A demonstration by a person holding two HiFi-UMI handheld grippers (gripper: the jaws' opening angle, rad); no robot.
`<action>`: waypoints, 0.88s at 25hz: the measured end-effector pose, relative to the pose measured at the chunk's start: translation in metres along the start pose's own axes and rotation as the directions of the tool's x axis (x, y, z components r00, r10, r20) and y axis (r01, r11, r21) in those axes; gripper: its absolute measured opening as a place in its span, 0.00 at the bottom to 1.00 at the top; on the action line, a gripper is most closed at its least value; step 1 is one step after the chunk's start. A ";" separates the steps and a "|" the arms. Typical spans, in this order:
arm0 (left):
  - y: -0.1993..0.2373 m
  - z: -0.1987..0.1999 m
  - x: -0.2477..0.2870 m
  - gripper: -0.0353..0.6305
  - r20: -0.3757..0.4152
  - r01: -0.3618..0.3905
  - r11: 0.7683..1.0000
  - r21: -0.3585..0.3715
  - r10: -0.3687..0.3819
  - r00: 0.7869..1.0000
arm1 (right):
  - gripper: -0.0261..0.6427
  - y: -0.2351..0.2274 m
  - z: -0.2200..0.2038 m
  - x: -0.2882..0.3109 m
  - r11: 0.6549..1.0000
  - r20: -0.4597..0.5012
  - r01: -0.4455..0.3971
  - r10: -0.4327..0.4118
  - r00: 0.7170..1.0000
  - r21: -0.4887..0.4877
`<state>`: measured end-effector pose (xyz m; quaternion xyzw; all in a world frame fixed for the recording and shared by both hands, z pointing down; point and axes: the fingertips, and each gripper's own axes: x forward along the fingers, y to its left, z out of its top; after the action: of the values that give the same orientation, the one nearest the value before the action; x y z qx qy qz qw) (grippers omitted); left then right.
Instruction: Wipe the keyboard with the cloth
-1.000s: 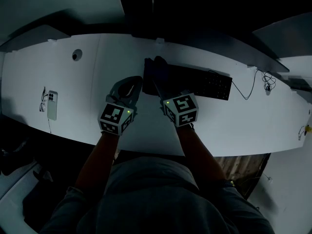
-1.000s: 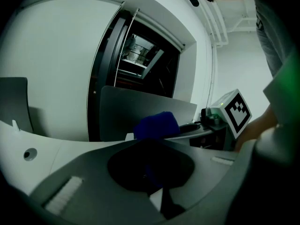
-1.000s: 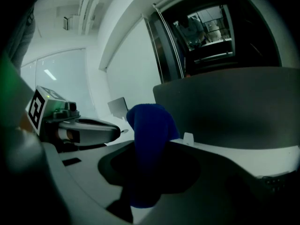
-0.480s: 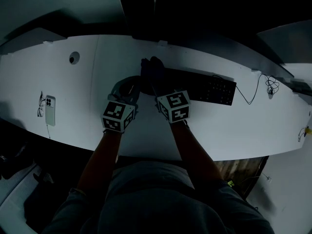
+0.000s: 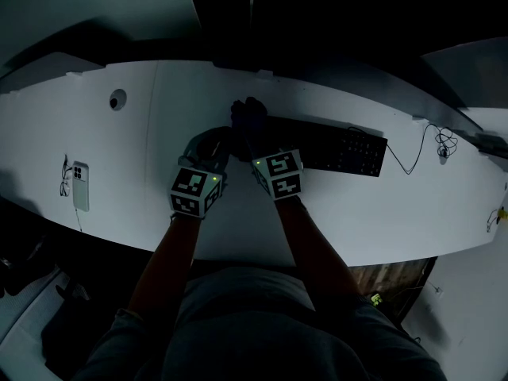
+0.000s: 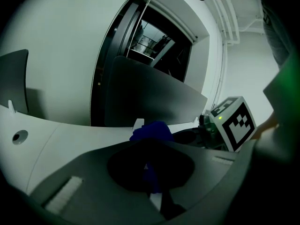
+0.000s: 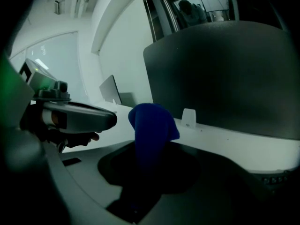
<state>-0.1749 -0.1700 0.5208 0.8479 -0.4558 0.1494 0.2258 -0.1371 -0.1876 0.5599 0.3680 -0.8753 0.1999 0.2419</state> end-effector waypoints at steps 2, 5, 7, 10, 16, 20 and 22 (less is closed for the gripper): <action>-0.001 -0.003 0.003 0.06 -0.003 -0.001 1.000 -0.002 0.001 1.000 | 0.24 0.000 -0.001 0.002 1.000 0.004 0.000 0.000 1.000 -0.010; -0.002 -0.008 0.007 0.06 -0.012 -0.001 1.000 -0.006 0.000 1.000 | 0.24 -0.003 -0.004 0.003 1.000 0.001 0.009 -0.009 1.000 -0.014; -0.003 -0.009 0.008 0.06 -0.016 0.000 1.000 -0.007 -0.001 1.000 | 0.25 -0.004 -0.003 0.002 1.000 -0.008 0.017 -0.017 1.000 -0.017; -0.005 -0.011 0.011 0.06 -0.016 0.006 1.000 -0.008 -0.006 1.000 | 0.25 -0.004 -0.001 0.001 0.999 -0.016 0.032 -0.033 0.999 -0.036; -0.009 -0.015 0.016 0.06 -0.019 0.027 0.999 -0.019 -0.027 0.999 | 0.25 -0.008 -0.002 -0.001 0.998 -0.025 0.055 -0.056 0.998 -0.042; -0.008 -0.017 0.020 0.06 -0.018 0.047 0.999 -0.019 -0.048 0.999 | 0.25 -0.011 -0.003 -0.002 0.996 -0.028 0.078 -0.079 0.996 -0.044; -0.007 -0.018 0.020 0.06 -0.021 0.055 0.998 -0.017 -0.055 0.998 | 0.25 -0.013 -0.004 -0.005 0.995 -0.028 0.093 -0.095 0.995 -0.040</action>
<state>-0.1593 -0.1714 0.5442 0.8565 -0.4312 0.1482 0.2417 -0.1233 -0.1918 0.5628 0.4011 -0.8570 0.1769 0.2711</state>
